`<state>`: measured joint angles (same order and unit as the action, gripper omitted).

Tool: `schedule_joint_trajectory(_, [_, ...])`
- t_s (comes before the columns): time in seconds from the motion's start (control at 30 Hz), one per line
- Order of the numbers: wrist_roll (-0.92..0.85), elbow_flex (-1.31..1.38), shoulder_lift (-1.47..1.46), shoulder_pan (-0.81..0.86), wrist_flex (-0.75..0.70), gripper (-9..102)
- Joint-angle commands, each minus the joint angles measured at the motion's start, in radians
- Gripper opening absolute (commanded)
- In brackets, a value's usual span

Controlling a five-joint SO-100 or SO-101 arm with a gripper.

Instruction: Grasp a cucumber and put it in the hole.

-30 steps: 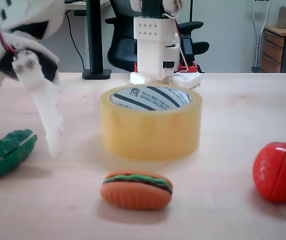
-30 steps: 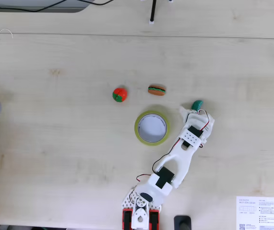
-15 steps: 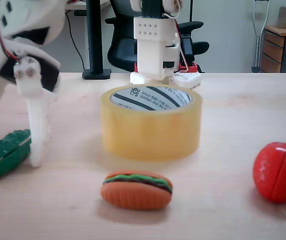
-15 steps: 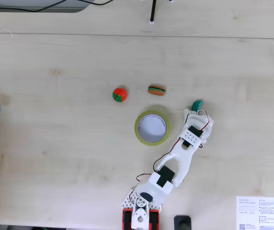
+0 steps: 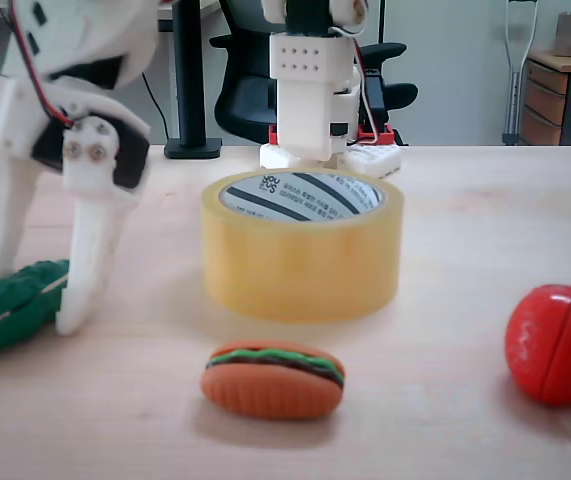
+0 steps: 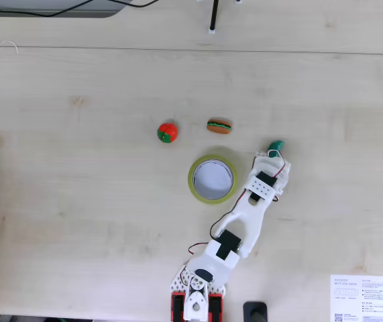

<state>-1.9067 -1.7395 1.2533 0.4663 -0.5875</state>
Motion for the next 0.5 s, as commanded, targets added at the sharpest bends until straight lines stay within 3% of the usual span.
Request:
schedule_joint_trajectory(0.0, [-0.005, 0.038, 0.017, -0.017, -0.063, 10])
schedule_joint_trajectory(0.47, [-0.002, 0.038, 0.031, -0.018, -0.118, 6])
